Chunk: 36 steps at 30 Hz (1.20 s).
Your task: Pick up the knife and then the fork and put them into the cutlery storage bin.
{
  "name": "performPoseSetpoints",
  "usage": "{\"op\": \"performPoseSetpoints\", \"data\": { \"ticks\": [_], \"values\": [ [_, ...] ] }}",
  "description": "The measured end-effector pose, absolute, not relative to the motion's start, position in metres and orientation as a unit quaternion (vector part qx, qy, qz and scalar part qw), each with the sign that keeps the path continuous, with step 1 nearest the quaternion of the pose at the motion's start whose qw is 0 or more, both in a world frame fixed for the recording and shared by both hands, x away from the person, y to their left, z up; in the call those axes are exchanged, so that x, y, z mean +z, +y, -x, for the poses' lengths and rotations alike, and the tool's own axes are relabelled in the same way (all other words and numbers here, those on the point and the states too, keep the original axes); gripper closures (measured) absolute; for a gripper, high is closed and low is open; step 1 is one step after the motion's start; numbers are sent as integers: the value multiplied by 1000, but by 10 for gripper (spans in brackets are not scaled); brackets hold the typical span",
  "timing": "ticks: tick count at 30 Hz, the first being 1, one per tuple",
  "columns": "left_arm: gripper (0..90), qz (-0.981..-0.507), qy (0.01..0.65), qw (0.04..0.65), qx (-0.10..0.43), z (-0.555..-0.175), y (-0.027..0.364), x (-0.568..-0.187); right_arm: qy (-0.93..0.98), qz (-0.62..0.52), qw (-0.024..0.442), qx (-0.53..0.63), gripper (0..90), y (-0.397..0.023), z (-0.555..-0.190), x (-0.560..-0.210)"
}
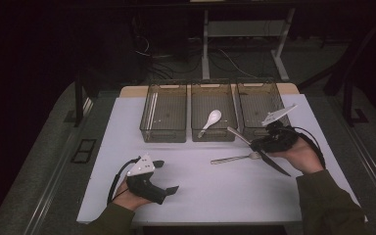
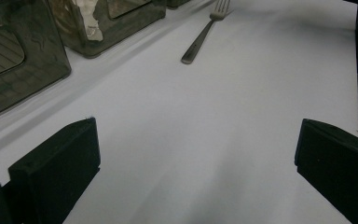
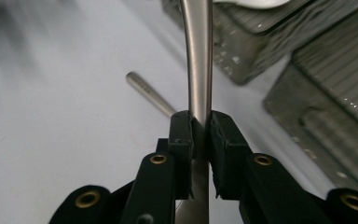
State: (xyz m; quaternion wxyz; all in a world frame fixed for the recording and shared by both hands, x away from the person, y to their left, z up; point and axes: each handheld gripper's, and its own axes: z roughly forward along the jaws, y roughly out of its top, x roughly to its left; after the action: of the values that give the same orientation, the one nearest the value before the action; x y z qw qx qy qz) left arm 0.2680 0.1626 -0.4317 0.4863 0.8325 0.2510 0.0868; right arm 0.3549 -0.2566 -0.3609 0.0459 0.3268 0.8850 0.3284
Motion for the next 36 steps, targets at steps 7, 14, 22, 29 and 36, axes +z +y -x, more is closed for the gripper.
{"op": "performPoseSetpoints", "data": {
  "ticks": [7,14,22,29,36],
  "values": [
    [0,-832,253,486,86,-268,161,-432,857,-358,72,364,793,-279,-368,-348],
    [0,-831,254,487,86,-268,162,-433,842,-379,98,371,793,-288,-396,-333],
    [0,-830,254,489,85,-268,162,-433,828,-411,124,361,793,-298,-431,-321],
    [0,-829,255,491,82,-268,162,-433,818,-433,149,349,793,-299,-461,-317],
    [0,-826,257,496,76,-269,163,-433,809,-450,163,341,793,-297,-492,-319]
  ]
}}
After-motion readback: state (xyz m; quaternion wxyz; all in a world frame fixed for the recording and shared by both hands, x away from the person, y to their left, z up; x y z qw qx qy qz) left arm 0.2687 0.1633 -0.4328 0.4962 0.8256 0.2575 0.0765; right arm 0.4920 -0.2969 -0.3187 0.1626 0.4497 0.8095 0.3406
